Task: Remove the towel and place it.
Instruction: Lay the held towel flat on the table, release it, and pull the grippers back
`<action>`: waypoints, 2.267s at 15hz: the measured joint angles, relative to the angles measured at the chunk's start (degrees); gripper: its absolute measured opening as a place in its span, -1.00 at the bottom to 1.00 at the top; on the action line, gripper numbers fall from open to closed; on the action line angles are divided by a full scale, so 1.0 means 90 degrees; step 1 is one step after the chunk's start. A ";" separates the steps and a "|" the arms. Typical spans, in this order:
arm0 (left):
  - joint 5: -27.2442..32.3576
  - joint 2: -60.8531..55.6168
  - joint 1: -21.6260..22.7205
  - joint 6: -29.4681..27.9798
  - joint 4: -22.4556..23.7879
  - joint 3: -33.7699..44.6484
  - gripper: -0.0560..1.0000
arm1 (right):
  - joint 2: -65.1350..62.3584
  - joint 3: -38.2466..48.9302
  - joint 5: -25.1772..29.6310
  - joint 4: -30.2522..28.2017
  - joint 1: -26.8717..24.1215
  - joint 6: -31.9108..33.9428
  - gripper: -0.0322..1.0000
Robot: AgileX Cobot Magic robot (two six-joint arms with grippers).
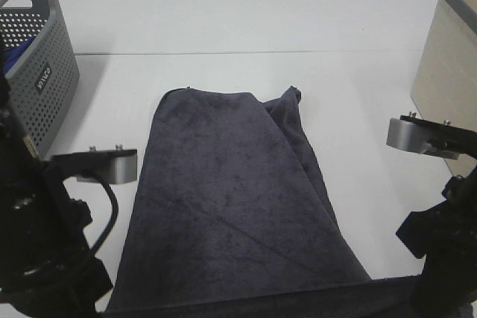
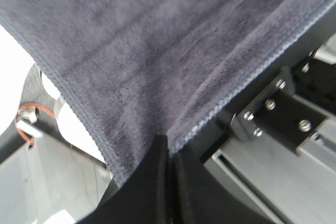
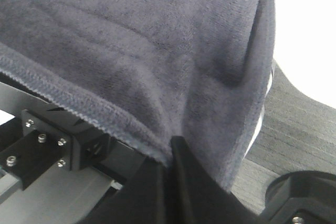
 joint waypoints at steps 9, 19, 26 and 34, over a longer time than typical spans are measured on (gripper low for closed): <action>-0.0197 0.0681 -0.0866 -0.0331 0.0248 0.0038 -0.89 | 0.0541 0.0261 -0.0159 -0.0032 -0.0057 -0.0541 -0.49; -0.0872 0.0719 -0.1623 -0.0331 -0.0223 -0.0185 0.59 | 0.0541 0.0267 -0.0172 0.0166 -0.0064 -0.0656 0.30; -0.0834 0.0726 -0.1082 -0.0331 0.0598 -0.1649 0.59 | 0.0554 -0.0879 -0.0681 -0.0649 -0.0064 -0.0395 0.30; -0.1356 0.0821 0.1732 -0.0210 0.0777 -0.3196 0.70 | 0.2247 -0.4074 0.0095 -0.1152 -0.0089 -0.0159 0.46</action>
